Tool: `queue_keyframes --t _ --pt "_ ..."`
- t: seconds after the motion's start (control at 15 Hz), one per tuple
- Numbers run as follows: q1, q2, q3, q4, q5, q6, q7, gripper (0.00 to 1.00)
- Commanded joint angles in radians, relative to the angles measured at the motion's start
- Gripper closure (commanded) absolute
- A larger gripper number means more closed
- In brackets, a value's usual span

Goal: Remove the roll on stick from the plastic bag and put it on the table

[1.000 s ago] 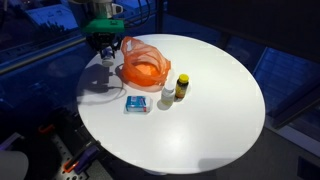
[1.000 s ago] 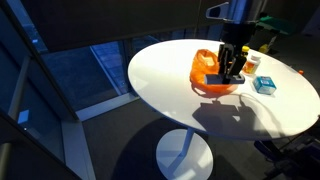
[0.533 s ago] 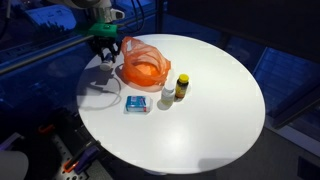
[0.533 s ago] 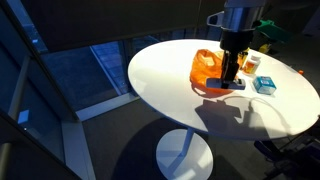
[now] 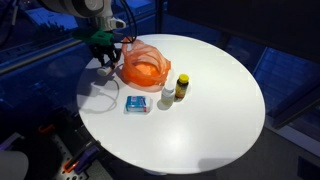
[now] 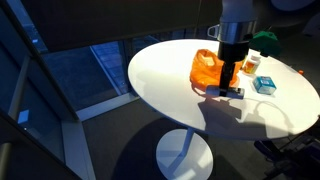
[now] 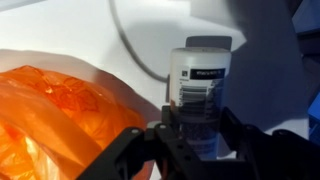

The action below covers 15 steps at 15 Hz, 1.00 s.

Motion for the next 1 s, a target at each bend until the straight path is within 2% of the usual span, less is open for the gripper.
queue_keyframes --t 0.0,0.33,0.4,0.47,0.67,0.93 --pt "0.014 0.042 -0.020 0.031 -0.023 0.030 0.078 0.75" --pt "0.014 0.078 -0.019 0.039 -0.020 0.061 0.080 0.75" --pt "0.010 0.074 -0.013 0.037 -0.016 0.059 0.064 0.25" --pt "0.005 0.065 -0.006 0.036 -0.009 0.049 0.047 0.23" --pt "-0.002 0.022 0.006 0.041 -0.012 0.006 0.003 0.01" --pt "0.002 -0.058 -0.008 0.062 -0.027 -0.066 0.011 0.00"
